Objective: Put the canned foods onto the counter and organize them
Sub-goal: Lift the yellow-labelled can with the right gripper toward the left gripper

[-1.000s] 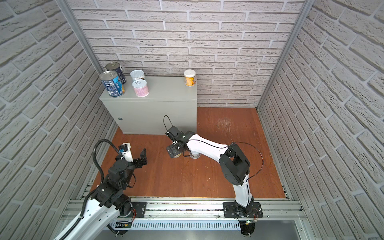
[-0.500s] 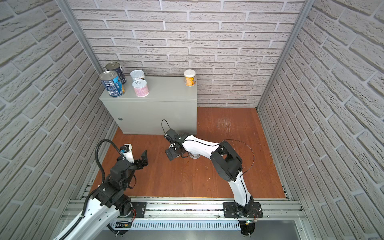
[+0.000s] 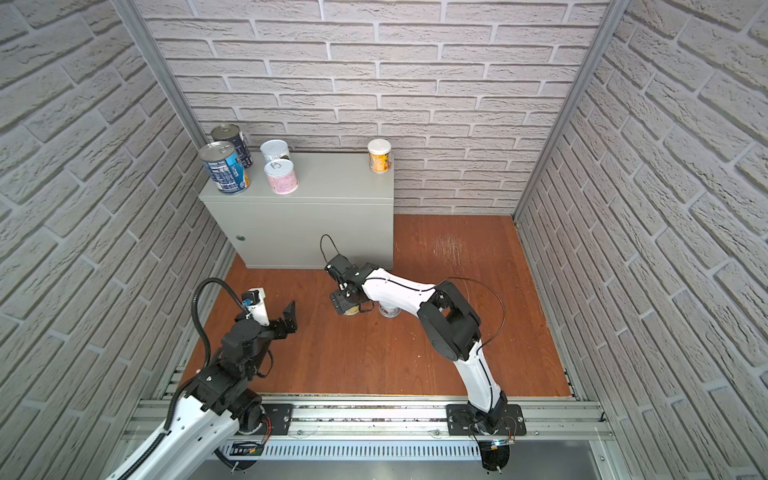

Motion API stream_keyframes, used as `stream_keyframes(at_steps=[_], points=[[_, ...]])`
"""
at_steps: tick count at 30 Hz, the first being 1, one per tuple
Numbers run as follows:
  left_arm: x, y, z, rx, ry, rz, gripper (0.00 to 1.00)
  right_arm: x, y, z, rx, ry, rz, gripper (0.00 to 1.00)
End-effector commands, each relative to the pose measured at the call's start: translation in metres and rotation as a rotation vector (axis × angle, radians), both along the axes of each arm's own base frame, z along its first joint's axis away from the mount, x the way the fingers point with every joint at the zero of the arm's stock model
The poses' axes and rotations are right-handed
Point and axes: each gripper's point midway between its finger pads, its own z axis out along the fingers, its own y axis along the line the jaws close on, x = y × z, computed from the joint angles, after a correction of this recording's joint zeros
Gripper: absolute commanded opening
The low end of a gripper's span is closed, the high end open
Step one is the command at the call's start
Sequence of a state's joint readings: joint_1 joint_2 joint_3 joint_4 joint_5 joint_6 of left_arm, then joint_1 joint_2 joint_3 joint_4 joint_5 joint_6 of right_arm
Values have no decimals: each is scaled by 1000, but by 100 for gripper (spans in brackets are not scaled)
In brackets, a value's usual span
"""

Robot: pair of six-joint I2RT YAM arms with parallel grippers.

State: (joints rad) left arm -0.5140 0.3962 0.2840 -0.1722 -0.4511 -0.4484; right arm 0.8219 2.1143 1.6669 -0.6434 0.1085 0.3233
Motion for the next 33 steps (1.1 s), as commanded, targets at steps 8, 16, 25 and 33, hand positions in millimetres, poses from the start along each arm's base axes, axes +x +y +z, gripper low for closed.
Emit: stream_keyframes(at_steps=[8, 16, 25, 33], points=[[1, -4, -1, -21, -13, -10, 98, 2, -2, 0, -34, -6, 12, 66], [0, -29, -6, -49, 5, -150, 98, 2, -4, 19, 12, 4, 0, 43], [-5, -64, -5, -73, 32, -337, 98, -1, -8, 68, 162, -2, -21, 33], [-12, -98, -4, -66, 25, -509, 98, -11, -20, 102, 217, -15, -31, 33]])
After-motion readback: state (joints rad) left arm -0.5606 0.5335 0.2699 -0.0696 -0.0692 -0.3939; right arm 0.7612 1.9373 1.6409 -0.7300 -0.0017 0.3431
